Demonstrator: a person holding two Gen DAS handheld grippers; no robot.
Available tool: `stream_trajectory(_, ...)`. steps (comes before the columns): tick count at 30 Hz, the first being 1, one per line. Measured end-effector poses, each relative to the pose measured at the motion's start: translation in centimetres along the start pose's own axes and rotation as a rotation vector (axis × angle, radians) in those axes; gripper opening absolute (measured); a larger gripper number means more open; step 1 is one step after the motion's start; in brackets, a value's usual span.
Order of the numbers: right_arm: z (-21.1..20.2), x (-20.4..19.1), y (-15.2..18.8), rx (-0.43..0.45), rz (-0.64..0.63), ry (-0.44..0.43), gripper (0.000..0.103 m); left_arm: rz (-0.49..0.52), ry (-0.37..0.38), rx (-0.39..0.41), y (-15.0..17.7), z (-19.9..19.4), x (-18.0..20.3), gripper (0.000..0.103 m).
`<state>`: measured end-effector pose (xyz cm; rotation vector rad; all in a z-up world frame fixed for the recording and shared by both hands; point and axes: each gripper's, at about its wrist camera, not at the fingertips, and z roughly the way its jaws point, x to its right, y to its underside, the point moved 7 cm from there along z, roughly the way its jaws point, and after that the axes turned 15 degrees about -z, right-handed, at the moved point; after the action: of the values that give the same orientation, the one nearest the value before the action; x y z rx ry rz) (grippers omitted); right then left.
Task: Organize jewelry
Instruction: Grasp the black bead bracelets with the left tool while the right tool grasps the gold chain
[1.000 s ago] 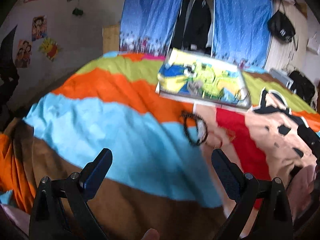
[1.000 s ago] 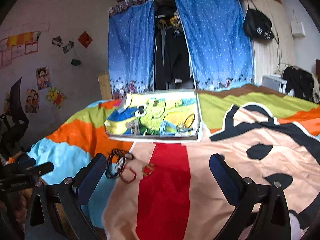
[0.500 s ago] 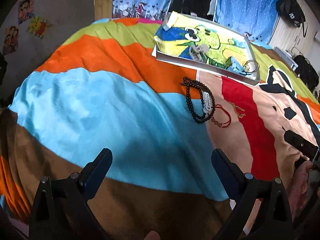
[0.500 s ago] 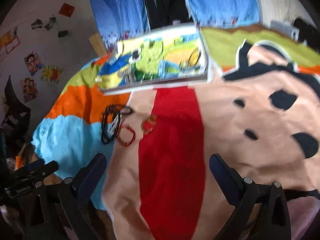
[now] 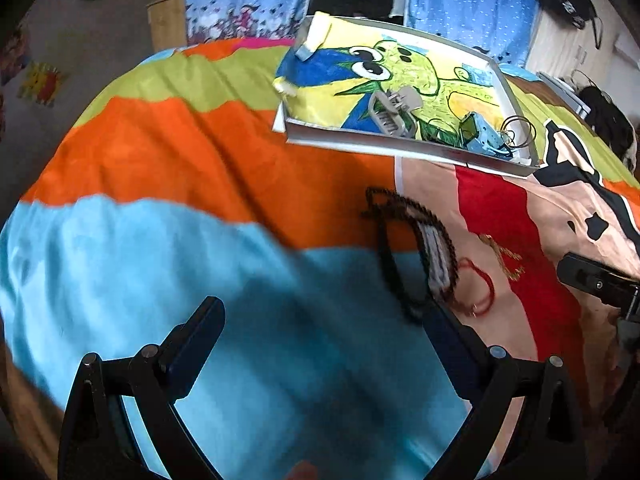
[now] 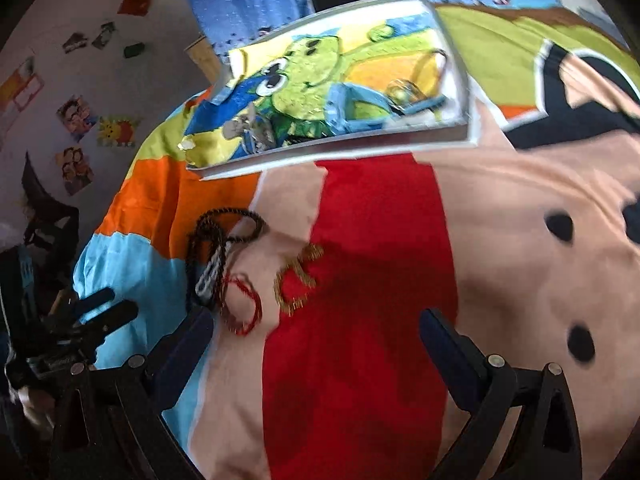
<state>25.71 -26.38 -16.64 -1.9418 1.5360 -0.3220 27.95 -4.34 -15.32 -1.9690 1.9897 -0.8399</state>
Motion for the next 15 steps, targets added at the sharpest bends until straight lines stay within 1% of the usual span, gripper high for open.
stream_trajectory(2, 0.7, -0.3, -0.7, 0.011, -0.037, -0.006, 0.103, 0.018, 0.028, -0.001, -0.6, 1.0, 0.2, 0.097)
stream_trajectory(4, 1.8, -0.5, -1.3, 0.011, -0.051, -0.035, 0.097, 0.020, 0.047, 0.002, -1.1, 1.7, 0.4, 0.097)
stream_trajectory(6, 2.9, -0.5, -1.5, -0.008, -0.057, -0.047, 0.083, 0.019, 0.079, 0.006, -1.6, 2.0, 0.6, 0.096)
stream_trajectory(7, 3.5, -0.5, -1.4, -0.020, -0.060, -0.050, 0.080, 0.020, 0.099, 0.006, -1.9, 2.2, 0.8, 0.092)
stream_trajectory(8, 3.8, -0.5, -1.4, -0.027, -0.061, -0.048, 0.075, 0.023, 0.123, 0.007, -2.1, 2.3, 1.0, 0.089)
stream_trajectory(9, 4.3, -0.3, -1.4, -0.037, -0.061, -0.045, 0.071, 0.027, 0.139, 0.004, -2.3, 2.3, 1.2, 0.081)
stream_trajectory(10, 4.5, -0.2, -1.4, -0.040, -0.057, -0.045, 0.069, 0.034, 0.154, -0.001, -2.4, 2.5, 1.5, 0.074)
stream_trajectory(11, 4.7, -0.2, -1.4, -0.039, -0.054, -0.046, 0.067, 0.040, 0.167, -0.010, -2.5, 2.8, 1.8, 0.071)
stream_trajectory(13, 4.9, -0.1, -1.7, -0.030, -0.048, -0.054, 0.065, 0.048, 0.196, -0.033, -2.5, 3.4, 2.3, 0.055)
stream_trajectory(14, 5.1, -0.1, -1.7, -0.028, -0.047, -0.057, 0.062, 0.052, 0.206, -0.049, -2.4, 3.7, 2.6, 0.051)
stream_trajectory(15, 5.3, -0.1, -1.8, -0.030, -0.046, -0.060, 0.059, 0.055, 0.212, -0.063, -2.3, 4.0, 2.7, 0.044)
